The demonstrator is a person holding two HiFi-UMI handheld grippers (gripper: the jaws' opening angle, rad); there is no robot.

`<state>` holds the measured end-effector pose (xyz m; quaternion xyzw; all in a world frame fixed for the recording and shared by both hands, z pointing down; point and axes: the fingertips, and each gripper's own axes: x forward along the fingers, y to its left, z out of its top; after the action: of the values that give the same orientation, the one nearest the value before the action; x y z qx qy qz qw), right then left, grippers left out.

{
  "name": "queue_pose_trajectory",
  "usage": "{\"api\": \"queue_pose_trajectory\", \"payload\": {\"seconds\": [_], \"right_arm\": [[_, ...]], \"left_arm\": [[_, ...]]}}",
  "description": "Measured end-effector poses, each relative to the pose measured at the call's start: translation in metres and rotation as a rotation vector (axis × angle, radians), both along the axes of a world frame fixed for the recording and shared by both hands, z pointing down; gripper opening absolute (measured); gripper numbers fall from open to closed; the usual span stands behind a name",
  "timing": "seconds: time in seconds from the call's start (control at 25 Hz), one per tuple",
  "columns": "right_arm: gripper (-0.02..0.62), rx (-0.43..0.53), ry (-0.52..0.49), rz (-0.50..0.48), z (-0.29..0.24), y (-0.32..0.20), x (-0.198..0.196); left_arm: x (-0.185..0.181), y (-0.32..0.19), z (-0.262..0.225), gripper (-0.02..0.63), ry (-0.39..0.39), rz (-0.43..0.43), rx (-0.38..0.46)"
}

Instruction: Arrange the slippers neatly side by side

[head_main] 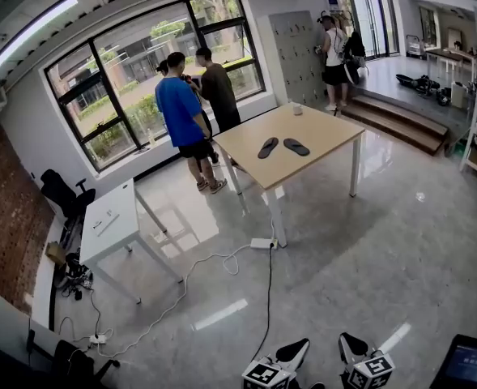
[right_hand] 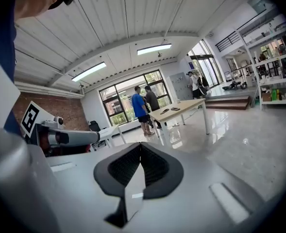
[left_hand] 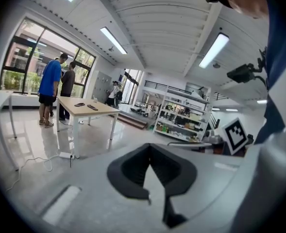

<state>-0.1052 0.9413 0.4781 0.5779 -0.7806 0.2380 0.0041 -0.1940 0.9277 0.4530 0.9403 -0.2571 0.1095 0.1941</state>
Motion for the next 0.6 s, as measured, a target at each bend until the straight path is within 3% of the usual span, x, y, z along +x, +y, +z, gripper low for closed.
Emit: {"api": "queue_pose_trajectory", "payload": {"seconds": [0.28, 0.6], "right_arm": [[0.011, -0.014, 0.053, 0.022, -0.001, -0.046, 0.011], [0.011, -0.036, 0.074, 0.039, -0.002, -0.127, -0.001]], "left_arm": [[0.019, -0.052, -0.001, 0.003, 0.040, 0.051, -0.003], [0.010, -0.137, -0.004, 0.003, 0.066, 0.087, -0.016]]}}
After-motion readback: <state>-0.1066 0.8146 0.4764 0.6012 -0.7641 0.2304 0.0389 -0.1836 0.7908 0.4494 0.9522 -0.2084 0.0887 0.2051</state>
